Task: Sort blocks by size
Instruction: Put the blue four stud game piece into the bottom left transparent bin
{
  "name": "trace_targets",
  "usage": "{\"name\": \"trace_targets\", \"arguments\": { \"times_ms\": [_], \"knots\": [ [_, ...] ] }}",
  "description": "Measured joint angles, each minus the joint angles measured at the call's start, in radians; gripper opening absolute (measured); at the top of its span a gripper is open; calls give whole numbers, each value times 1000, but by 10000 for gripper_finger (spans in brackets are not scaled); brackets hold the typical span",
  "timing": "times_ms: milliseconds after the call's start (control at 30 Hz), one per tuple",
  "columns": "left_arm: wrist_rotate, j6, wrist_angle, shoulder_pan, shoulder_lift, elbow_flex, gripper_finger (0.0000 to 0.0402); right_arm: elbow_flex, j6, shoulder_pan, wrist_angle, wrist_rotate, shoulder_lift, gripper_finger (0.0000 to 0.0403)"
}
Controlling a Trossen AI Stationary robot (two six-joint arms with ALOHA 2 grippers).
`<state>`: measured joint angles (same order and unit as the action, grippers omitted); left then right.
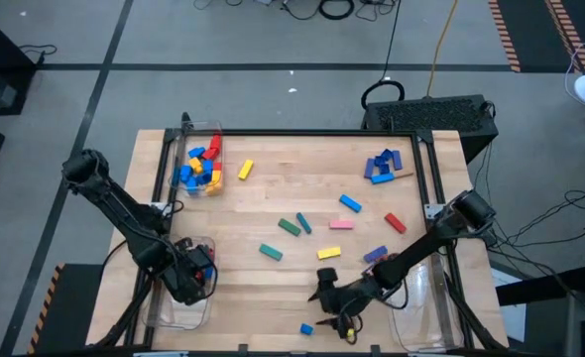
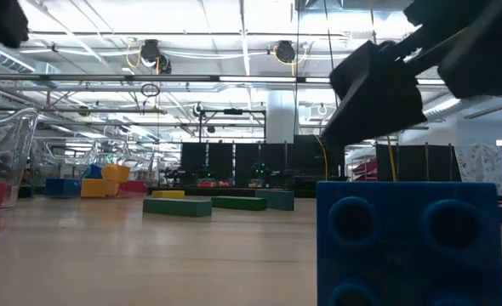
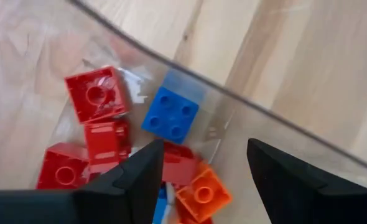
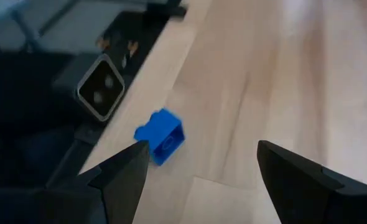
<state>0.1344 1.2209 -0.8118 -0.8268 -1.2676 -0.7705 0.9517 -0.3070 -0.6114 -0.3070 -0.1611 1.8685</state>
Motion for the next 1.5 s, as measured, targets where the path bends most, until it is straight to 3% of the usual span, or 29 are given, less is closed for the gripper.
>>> {"name": "trace_targets", "arguments": {
  "times_ms": [133, 333, 533, 867, 1067, 1267, 1500],
  "knots": [
    [27, -3, -8, 0, 1, -49, 233, 139, 6, 9, 188, 37, 75, 283],
    [147, -5, -4, -3, 1, -120, 233, 344, -14, 1, 435, 46, 131, 283],
    [296, -37, 14, -19, 1, -156, 233, 405, -121, -15, 454, 63, 133, 283],
    [551, -257, 239, -53, -19, -157, 233, 408, -273, -39, 462, 5, 208, 283],
    [570, -401, 402, -53, -109, -158, 233, 408, -305, -38, 460, -15, 237, 277],
    [570, -498, 522, -52, -222, -158, 233, 409, -318, -39, 468, -21, 252, 230],
    [575, -530, 596, -44, -331, -158, 233, 409, -288, -37, 467, -46, 252, 115]
  ]
}}
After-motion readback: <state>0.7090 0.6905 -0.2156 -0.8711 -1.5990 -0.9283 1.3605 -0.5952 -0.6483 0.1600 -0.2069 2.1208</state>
